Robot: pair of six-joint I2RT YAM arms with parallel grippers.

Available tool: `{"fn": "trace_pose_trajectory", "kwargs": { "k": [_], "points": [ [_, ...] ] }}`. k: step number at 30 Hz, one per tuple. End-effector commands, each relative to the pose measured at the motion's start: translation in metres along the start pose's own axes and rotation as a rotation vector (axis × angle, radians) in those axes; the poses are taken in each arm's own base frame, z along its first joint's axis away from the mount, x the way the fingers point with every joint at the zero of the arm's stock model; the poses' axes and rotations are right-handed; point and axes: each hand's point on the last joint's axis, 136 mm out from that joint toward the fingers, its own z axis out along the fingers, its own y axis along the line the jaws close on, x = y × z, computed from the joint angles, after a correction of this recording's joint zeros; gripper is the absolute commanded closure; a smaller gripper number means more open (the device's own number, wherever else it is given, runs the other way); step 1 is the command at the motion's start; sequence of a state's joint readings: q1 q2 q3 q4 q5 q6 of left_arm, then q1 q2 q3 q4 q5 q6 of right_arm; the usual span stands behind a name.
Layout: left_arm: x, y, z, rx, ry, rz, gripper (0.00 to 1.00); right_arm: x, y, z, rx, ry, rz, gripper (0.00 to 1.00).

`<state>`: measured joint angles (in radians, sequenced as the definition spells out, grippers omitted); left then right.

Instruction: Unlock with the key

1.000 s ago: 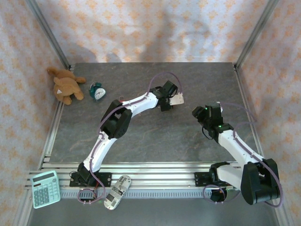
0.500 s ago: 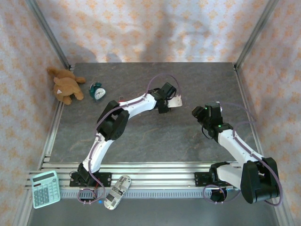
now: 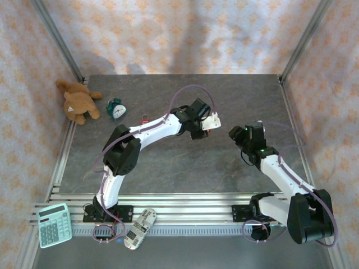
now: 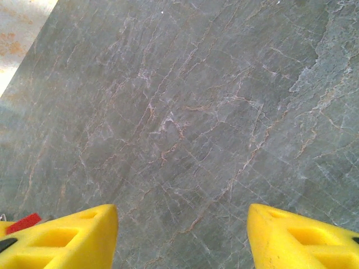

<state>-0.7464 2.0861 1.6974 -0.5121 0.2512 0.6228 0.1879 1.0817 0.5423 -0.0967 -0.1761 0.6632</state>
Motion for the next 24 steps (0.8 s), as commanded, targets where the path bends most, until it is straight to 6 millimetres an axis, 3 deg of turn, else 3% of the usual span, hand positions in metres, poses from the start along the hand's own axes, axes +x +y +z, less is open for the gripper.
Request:
{"fn": "trace_pose_trajectory", "kwargs": {
  "k": [1,5,10,24],
  "points": [
    [0.009,-0.014,0.011,0.065,0.016,-0.05,0.6,-0.003,-0.002,-0.004,0.002,-0.019,-0.014,0.38],
    [0.012,-0.02,0.014,0.089,0.024,-0.056,0.6,-0.003,-0.003,-0.004,0.008,-0.016,-0.019,0.38],
    [0.028,-0.022,0.035,0.087,0.08,-0.026,0.6,-0.002,-0.004,-0.004,0.006,-0.016,-0.02,0.38],
    [0.048,0.025,0.07,-0.04,0.153,0.045,0.59,0.0,-0.009,0.0,0.024,-0.012,-0.035,0.38]
  ]
}}
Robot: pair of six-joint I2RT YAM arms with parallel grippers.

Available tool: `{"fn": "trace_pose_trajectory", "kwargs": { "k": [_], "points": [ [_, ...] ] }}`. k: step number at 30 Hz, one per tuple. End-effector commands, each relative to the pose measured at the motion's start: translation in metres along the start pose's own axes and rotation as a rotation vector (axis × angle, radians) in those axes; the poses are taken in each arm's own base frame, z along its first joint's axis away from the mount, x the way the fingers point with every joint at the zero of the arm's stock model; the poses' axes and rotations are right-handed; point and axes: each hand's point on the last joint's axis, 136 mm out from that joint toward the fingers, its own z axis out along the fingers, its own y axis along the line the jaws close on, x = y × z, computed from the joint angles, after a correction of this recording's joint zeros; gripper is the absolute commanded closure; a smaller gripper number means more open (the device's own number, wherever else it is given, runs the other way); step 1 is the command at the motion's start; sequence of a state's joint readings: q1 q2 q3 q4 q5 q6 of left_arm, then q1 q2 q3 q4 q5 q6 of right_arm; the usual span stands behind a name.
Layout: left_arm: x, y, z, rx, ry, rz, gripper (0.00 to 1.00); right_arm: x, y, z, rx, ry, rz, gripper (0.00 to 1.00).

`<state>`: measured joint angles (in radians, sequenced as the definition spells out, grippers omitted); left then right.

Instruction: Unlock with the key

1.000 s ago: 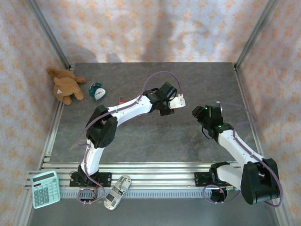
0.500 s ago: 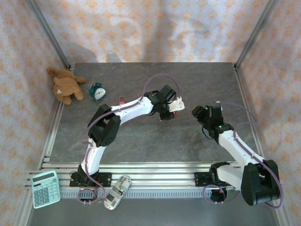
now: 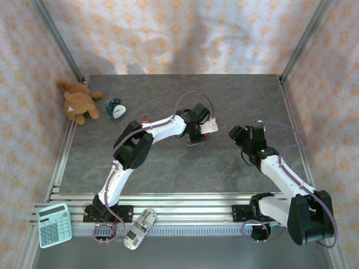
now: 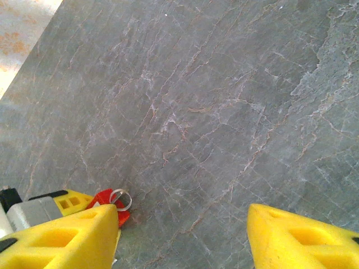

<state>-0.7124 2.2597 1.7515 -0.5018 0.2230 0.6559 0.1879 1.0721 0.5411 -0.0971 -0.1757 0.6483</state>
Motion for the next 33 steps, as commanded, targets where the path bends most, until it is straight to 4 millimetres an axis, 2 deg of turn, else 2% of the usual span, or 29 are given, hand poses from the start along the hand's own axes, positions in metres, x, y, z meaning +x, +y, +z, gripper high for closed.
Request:
{"fn": "trace_pose_trajectory", "kwargs": {
  "k": [1,7,10,14,16,19,20,26,31,33],
  "points": [
    [0.009,0.023,0.013,-0.074,0.052,0.05,0.59,0.001,-0.009,0.003,0.029,-0.006,-0.02,0.38],
    [0.017,0.054,0.028,-0.11,0.072,0.041,0.56,0.001,-0.01,0.004,0.035,-0.002,-0.028,0.38],
    [0.016,0.062,0.031,-0.113,0.089,0.048,0.51,0.002,-0.009,0.005,0.038,0.004,-0.033,0.38],
    [0.015,0.065,0.029,-0.126,0.097,0.051,0.32,0.0,-0.006,0.003,0.028,0.003,-0.031,0.38],
    [0.013,0.072,0.021,-0.169,0.09,0.033,0.22,-0.001,-0.003,0.001,0.022,0.004,-0.033,0.38],
    [0.004,0.086,-0.004,-0.259,0.055,0.005,0.03,-0.003,0.001,-0.001,0.008,0.002,-0.032,0.38],
    [0.0,0.089,-0.015,-0.289,0.03,-0.003,0.01,-0.003,0.002,-0.002,0.002,0.006,-0.03,0.38],
    [-0.013,0.112,-0.087,-0.491,-0.103,-0.108,0.0,-0.005,0.013,-0.006,-0.03,0.02,-0.022,0.38],
    [-0.003,0.128,-0.145,-0.677,-0.172,-0.239,0.0,-0.005,0.032,-0.008,-0.064,0.042,-0.017,0.4],
    [0.001,0.136,-0.181,-0.769,-0.212,-0.306,0.0,-0.002,0.042,-0.007,-0.066,0.059,-0.034,0.41]
  ]
}}
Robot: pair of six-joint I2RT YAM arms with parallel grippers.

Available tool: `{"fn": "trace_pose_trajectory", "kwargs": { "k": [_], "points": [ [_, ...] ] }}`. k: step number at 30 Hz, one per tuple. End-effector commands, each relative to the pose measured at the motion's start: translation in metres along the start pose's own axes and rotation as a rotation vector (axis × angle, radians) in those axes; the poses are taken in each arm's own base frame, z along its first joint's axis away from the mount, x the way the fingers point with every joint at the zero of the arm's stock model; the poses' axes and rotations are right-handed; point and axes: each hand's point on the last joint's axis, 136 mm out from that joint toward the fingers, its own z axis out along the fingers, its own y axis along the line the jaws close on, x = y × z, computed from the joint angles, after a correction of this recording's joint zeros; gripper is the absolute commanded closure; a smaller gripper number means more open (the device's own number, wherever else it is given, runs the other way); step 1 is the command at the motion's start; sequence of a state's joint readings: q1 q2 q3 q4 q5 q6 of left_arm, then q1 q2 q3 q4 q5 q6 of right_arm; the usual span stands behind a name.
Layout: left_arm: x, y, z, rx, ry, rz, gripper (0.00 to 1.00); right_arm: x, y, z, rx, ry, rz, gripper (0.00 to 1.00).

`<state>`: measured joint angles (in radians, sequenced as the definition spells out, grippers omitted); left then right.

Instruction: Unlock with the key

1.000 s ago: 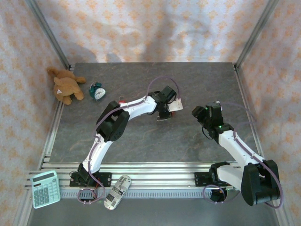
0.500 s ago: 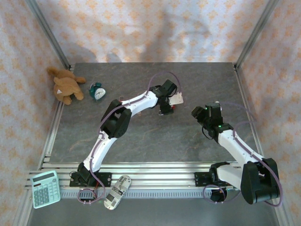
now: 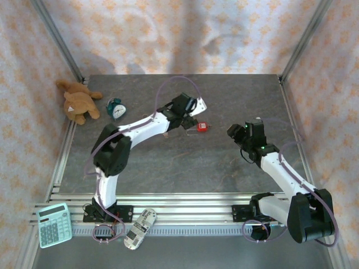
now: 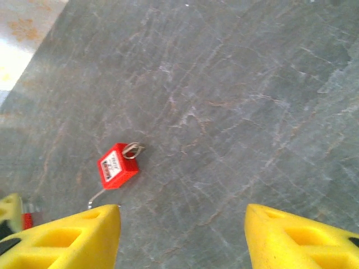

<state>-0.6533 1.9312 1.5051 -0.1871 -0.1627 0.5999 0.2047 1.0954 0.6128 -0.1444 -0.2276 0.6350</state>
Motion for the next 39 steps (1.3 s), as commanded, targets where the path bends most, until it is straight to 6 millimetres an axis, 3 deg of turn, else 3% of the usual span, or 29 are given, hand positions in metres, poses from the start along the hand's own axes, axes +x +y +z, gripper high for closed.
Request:
{"fn": "trace_pose_trajectory", "kwargs": {
  "k": [1,4,10,13,17,22,28,33,39],
  "points": [
    [-0.014,0.065,-0.043,-0.256,-0.078,-0.199,0.0,-0.001,0.026,-0.002,-0.024,0.02,-0.019,0.41],
    [-0.005,0.089,-0.072,-0.347,-0.072,-0.306,0.0,0.002,0.047,0.001,-0.065,0.02,-0.039,0.41],
    [0.024,0.118,-0.121,-0.445,-0.083,-0.572,0.0,0.007,0.094,0.005,-0.106,-0.005,-0.118,0.42],
    [0.049,0.128,-0.132,-0.506,-0.069,-0.674,0.0,0.014,0.115,0.01,-0.121,0.012,-0.143,0.43],
    [0.083,0.147,-0.142,-0.59,-0.055,-0.896,0.0,0.03,0.125,0.028,-0.066,0.08,-0.132,0.47],
    [0.116,0.142,-0.152,-0.441,-0.09,-1.265,0.01,0.06,0.144,0.057,-0.07,0.177,-0.1,0.52],
    [0.146,0.137,-0.165,-0.491,-0.136,-1.377,0.01,0.098,0.172,0.088,-0.069,0.2,-0.107,0.56],
    [0.148,0.13,-0.162,-0.464,-0.131,-1.441,0.01,0.128,0.19,0.112,-0.07,0.223,-0.099,0.65],
    [0.144,0.123,-0.155,-0.413,-0.122,-1.464,0.02,0.158,0.19,0.134,-0.057,0.257,-0.052,0.73]
  ]
}}
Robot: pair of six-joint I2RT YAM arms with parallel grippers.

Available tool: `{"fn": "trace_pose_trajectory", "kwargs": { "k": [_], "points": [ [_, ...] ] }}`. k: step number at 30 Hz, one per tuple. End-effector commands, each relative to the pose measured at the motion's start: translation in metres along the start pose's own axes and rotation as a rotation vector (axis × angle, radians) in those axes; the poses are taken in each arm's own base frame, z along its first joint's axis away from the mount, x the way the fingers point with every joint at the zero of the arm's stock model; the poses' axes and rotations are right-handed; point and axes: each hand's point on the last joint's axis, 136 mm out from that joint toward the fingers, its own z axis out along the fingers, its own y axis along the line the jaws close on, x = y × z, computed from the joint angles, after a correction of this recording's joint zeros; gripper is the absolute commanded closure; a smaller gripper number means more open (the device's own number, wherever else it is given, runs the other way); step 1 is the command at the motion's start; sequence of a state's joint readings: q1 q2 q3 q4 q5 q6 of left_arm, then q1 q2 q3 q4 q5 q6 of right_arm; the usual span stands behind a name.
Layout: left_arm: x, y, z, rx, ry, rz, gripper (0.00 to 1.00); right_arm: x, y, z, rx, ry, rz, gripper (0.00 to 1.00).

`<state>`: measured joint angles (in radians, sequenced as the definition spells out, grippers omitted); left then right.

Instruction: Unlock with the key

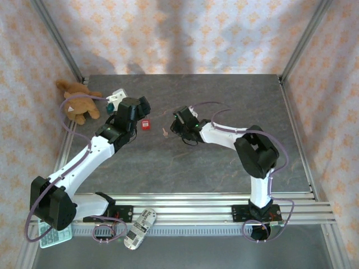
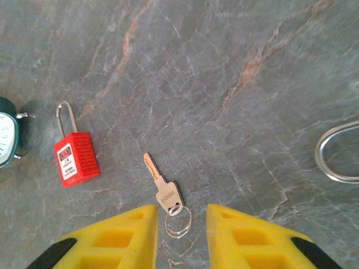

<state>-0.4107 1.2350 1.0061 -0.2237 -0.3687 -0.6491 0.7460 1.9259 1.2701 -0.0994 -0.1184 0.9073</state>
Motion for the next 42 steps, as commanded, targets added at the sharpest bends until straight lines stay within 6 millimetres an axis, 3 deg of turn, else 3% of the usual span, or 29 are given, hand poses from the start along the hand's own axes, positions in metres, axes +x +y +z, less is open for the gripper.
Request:
{"fn": "trace_pose_trajectory", "kwargs": {
  "k": [1,8,16,25,35,42],
  "points": [
    [0.004,0.001,0.002,-0.007,0.015,-0.026,0.02,-0.002,0.006,0.011,-0.01,-0.035,0.061,0.73],
    [-0.002,0.002,-0.001,-0.006,-0.013,-0.019,0.02,0.018,0.002,0.031,-0.031,0.034,0.126,0.73],
    [-0.001,0.001,0.002,-0.008,-0.008,-0.008,0.02,0.035,0.004,0.039,-0.078,0.098,0.204,0.67],
    [0.0,0.003,0.004,-0.017,-0.009,0.003,0.02,0.048,-0.013,0.043,-0.049,0.119,0.257,0.67],
    [0.002,0.003,0.007,-0.019,-0.004,0.003,0.02,0.064,0.006,0.049,-0.111,0.185,0.295,0.68],
    [0.001,0.002,0.008,-0.013,-0.004,-0.003,0.02,0.068,0.007,0.05,-0.119,0.2,0.321,0.68]
  ]
}}
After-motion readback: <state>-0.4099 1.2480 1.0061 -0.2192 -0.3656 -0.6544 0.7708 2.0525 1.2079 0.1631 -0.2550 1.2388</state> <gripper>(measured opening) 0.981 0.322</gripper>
